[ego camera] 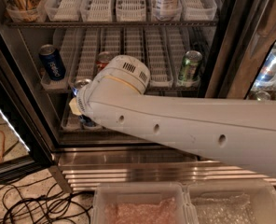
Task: Pick pepsi can from middle shelf of fridge
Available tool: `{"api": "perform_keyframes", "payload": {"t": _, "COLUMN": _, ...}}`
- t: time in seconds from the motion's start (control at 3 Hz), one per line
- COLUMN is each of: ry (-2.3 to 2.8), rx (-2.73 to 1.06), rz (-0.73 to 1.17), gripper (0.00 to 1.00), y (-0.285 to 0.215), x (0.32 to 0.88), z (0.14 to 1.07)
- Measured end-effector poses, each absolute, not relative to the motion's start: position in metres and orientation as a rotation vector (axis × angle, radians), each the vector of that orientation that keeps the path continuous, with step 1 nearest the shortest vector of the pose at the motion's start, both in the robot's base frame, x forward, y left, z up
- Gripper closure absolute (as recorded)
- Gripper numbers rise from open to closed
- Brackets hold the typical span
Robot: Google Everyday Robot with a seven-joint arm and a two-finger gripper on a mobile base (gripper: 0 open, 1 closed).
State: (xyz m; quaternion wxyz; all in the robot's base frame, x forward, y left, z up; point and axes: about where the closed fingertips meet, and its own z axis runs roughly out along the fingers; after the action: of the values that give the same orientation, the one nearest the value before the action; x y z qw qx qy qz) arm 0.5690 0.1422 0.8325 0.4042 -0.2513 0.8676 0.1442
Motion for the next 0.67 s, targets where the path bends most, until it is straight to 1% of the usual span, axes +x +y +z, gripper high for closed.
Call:
{"api": "perform_keyframes", "payload": {"t": 0.33, "ry": 2.326, "rx": -0.599, "rz": 0.357, "gripper": 1.00, "y": 0.117, "x": 0.540, "z": 0.819}}
{"api": "perform_keyframes", "payload": {"t": 0.67, "ry": 2.361, "rx": -0.623, "rz": 0.390, "gripper": 1.00, "y": 0.119, "x": 0.528, "z": 0.814}}
